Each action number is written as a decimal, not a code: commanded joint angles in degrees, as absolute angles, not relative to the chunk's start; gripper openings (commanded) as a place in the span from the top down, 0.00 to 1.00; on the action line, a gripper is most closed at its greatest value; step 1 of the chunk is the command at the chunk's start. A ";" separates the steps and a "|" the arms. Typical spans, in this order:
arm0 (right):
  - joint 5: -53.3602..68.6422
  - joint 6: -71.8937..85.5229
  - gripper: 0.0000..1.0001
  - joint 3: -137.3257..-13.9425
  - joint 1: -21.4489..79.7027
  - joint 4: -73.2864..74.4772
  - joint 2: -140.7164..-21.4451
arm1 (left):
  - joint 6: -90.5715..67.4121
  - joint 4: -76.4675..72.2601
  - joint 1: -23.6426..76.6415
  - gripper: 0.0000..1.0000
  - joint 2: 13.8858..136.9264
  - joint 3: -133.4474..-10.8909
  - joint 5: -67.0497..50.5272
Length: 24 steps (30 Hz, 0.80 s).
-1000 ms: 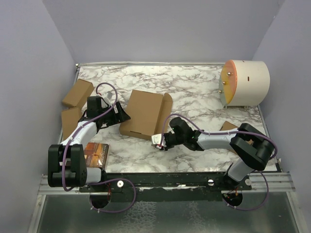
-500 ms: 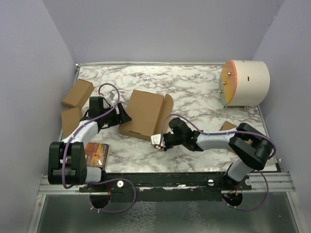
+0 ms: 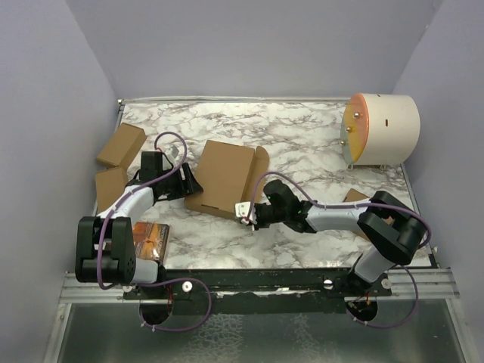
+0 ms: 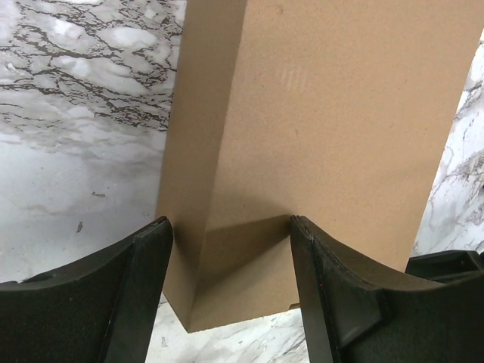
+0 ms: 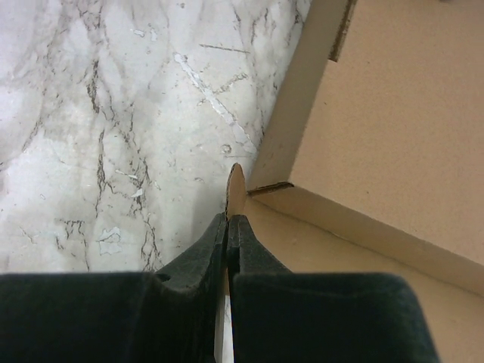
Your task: Fold the paper box
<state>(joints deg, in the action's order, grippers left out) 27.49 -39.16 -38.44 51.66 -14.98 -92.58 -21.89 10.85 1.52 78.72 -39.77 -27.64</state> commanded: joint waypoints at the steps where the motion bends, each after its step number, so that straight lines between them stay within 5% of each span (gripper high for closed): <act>1: 32.18 -33.37 0.99 -40.21 49.31 -10.18 -90.93 | -20.53 12.56 1.76 0.35 79.90 -41.64 -25.96; 24: 50.27 -18.25 0.98 -36.09 41.16 -17.68 -94.99 | -21.32 7.72 2.04 0.27 80.54 -43.33 -35.59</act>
<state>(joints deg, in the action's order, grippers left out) 45.52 -21.78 -37.67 41.52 -14.15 -93.60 -21.71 10.50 1.74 79.48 -41.08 -31.16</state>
